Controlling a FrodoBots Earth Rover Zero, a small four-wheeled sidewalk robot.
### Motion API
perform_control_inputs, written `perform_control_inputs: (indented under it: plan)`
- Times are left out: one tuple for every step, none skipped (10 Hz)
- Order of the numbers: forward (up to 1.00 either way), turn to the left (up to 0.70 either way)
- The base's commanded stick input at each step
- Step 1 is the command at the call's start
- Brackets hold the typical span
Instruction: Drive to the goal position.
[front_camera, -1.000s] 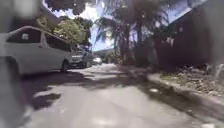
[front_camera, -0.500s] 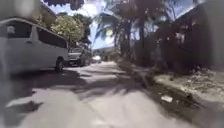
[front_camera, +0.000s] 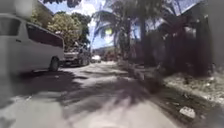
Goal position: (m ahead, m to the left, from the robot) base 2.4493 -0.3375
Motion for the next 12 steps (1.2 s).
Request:
perform_control_inputs:
  plan:
    - [0.98,0.24]
    - [0.98,0.18]
    - [0.98,0.09]
    - [0.98,0.02]
    - [0.98,0.02]
    - [0.98,0.02]
    - [0.98,0.03]
    - [0.98,0.03]
    - [0.98,0.03]
    - [0.98,0.03]
    - [0.98,0.03]
    - [0.98,0.03]
